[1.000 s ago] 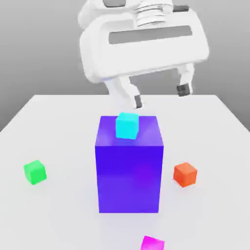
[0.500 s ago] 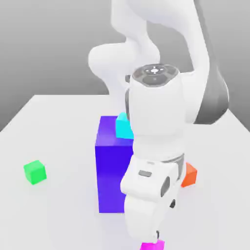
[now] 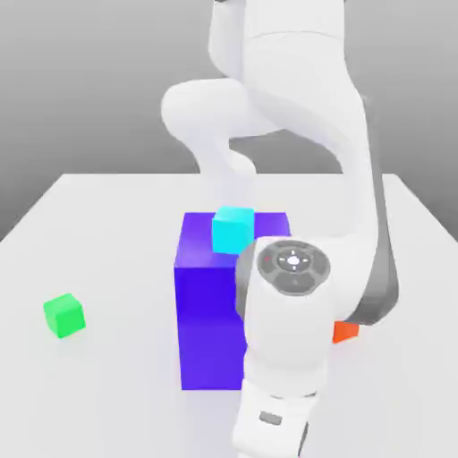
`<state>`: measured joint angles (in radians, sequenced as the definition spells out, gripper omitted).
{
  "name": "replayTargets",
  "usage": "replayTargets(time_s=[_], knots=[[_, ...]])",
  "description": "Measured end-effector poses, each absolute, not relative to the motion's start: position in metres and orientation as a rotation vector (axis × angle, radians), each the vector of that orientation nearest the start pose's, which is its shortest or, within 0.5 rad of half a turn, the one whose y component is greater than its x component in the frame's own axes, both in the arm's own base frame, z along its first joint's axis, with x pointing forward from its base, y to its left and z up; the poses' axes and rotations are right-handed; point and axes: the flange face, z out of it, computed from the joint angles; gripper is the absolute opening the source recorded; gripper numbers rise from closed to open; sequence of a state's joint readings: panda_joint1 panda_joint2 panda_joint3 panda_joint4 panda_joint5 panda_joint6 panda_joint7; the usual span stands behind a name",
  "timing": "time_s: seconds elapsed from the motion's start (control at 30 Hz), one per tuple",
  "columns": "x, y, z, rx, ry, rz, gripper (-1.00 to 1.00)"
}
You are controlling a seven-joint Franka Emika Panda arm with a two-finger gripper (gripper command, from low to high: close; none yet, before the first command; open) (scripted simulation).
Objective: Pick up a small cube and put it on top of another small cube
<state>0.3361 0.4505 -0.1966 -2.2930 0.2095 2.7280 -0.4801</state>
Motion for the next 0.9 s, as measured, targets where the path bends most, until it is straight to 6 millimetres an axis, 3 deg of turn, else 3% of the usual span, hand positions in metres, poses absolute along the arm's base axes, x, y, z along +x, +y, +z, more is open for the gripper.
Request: replayTargets(time_s=[0.1,0.17,0.27,0.47,0.6,0.73,0.83,0.9], knots=[[0.524,0.051,0.19,-3.079,-0.648,-0.009,-1.0],[0.526,0.016,0.207,-3.094,-0.646,-0.027,-1.0],[0.51,-0.054,0.224,-3.101,-0.713,-0.014,-1.0],[0.439,-0.179,0.245,-3.072,-0.887,0.034,-1.0],[0.366,-0.254,0.251,-3.045,-0.953,0.056,-1.0],[0.298,-0.29,0.252,-2.983,-1.092,0.057,-1.0],[0.255,-0.298,0.25,-2.915,-1.237,0.041,-1.0],[0.237,-0.296,0.247,-2.854,-1.339,0.022,-1.0]])
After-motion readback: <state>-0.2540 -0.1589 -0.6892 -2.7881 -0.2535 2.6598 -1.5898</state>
